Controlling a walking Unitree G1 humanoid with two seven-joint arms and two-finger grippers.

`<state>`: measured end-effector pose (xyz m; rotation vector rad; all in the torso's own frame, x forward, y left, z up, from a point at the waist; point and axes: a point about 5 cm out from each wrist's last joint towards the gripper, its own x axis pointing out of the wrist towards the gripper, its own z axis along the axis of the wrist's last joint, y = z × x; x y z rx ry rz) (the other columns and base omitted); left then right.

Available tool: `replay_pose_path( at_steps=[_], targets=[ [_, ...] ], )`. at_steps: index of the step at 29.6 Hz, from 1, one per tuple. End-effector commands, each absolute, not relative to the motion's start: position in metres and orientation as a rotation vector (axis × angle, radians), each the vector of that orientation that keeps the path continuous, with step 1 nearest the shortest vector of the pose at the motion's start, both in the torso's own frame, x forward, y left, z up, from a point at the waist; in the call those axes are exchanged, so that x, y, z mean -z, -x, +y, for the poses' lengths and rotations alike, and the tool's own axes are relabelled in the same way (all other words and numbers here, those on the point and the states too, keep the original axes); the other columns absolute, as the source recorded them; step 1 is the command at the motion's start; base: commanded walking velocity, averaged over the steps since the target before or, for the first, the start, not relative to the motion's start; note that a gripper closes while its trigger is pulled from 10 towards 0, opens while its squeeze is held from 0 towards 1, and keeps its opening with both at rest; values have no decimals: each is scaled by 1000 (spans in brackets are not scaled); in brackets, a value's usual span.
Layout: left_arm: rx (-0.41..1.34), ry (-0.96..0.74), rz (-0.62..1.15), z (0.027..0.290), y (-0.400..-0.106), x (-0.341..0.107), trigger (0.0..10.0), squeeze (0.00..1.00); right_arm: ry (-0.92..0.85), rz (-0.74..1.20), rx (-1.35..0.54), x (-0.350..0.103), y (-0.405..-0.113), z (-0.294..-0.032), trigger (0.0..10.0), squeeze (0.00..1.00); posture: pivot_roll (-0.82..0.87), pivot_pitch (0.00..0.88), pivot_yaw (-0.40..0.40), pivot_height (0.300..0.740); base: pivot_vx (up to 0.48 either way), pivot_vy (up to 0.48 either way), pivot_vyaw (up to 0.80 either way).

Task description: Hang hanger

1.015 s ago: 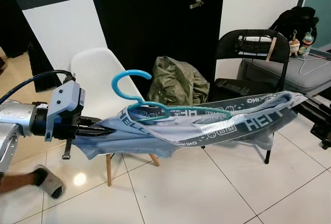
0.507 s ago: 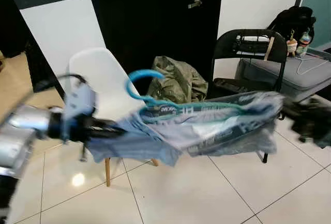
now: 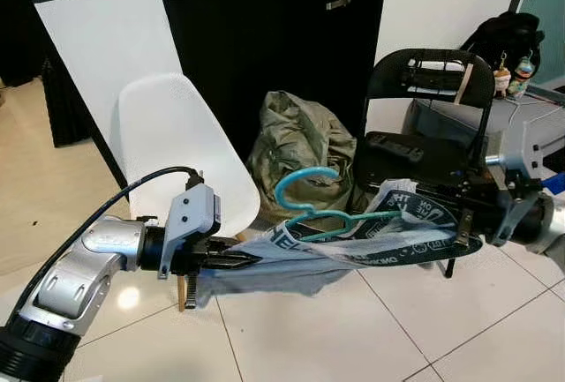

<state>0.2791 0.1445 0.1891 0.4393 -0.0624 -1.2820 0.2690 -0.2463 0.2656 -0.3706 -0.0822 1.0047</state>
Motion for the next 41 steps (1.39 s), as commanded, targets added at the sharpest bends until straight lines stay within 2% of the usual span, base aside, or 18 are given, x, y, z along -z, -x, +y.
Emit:
replay_pose_path(
  at_steps=[1, 3, 4, 6, 8, 10, 15, 23, 31, 36, 37, 39, 40, 41],
  targets=[
    [1228, -459, -40, 148, -283, -184, 0, 0, 396, -74, -1022, -268, -269, -246, 0, 0, -49, 0, 44, 740, 0, 0, 0],
    [1058, -482, -57, 156, -295, -186, 0, 0, 463, -40, -920, -280, -275, -267, 0, 0, -50, 0, 36, 740, 0, 0, 0],
    [1058, -482, -57, 156, -295, -186, 0, 0, 463, -40, -920, -280, -275, -267, 0, 0, -50, 0, 36, 740, 0, 0, 0],
    [923, -512, -70, 169, -301, -189, 0, 0, 502, -1, -748, -290, -283, -294, 0, 0, -45, 0, 29, 740, 0, 0, 0],
    [923, -512, -70, 169, -301, -189, 0, 0, 502, -1, -748, -290, -283, -294, 0, 0, -45, 0, 29, 740, 0, 0, 0],
    [853, -546, -70, 180, -302, -192, 0, 0, 510, 26, -616, -297, -286, -316, 0, 0, -40, 0, 26, 740, 0, 0, 0],
    [824, -559, -72, 185, -301, -194, 0, 0, 508, 38, -541, -300, -286, -333, 0, 0, -36, 0, 24, 740, 0, 0, 0],
    [794, -573, -122, 176, -305, -197, 0, 0, 483, 23, -609, -300, -294, -321, 0, 0, -44, 0, 29, 740, 0, 0, 0],
    [794, -537, -228, 162, -305, -209, 0, 0, 444, 150, -612, -269, -319, -303, 0, 0, -44, 0, 25, 740, 0, 0, 0],
    [744, -549, -264, 160, -307, -213, 0, 0, 437, 164, -616, -267, -325, -297, 0, 0, -43, 0, 20, 740, 0, 0, 0],
    [702, -562, -285, 159, -309, -214, 0, 0, 425, 99, -590, -278, -329, -296, 2000, 0, -43, 0, 19, 740, 0, 0, 0],
    [685, -568, -293, 158, -310, -213, 0, 0, 415, 54, -578, -286, -331, -296, 2000, 0, -44, 0, 18, 740, 0, 0, 0],
    [674, -571, -298, 157, -311, -213, 0, 0, 408, 25, -572, -290, -333, -296, 10000, 0, -44, 0, 18, 740, 0, 0, 0],
    [659, -573, -305, 154, -312, -211, 0, 0, 345, -58, -575, -303, -334, -293, 10000, 0, -45, 0, 16, 740, 0, 0, 0]
  ],
)
